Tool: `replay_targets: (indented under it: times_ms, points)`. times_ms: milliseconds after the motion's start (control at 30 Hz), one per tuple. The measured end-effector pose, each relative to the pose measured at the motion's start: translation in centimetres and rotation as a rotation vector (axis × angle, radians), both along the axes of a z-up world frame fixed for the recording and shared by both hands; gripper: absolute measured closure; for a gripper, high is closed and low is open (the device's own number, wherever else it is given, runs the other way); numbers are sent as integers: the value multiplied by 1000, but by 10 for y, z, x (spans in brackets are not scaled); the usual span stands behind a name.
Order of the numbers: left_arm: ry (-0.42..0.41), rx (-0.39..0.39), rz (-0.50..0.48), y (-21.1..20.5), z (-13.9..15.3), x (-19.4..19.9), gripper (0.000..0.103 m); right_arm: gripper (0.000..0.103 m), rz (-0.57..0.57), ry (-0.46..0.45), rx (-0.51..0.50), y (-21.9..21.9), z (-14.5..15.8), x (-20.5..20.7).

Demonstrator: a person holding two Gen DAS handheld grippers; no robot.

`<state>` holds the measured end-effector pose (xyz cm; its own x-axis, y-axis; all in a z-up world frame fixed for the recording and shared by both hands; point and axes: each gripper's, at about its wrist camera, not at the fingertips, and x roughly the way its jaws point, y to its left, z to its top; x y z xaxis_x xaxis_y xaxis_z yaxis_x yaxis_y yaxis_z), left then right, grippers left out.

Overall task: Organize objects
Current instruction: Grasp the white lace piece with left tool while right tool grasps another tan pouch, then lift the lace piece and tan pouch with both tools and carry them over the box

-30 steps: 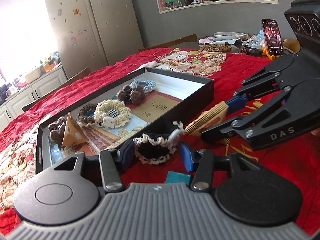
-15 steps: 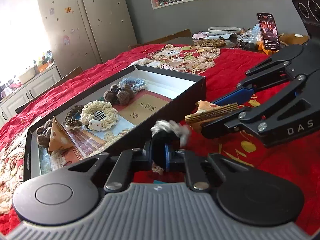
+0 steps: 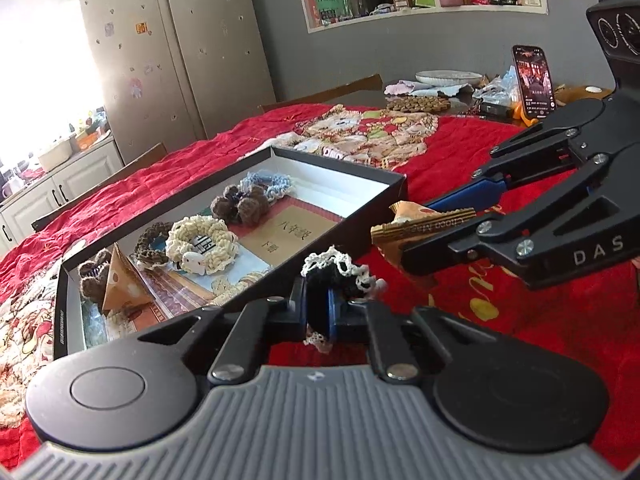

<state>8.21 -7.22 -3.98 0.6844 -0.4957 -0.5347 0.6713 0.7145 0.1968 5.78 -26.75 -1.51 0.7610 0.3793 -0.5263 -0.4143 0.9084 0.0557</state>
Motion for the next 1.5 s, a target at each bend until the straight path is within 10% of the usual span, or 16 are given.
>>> replay_targets:
  times_ms: [1500]
  points:
    - [-66, -182, 114, 43, 60, 21, 91, 73, 21, -130, 23, 20, 62, 33]
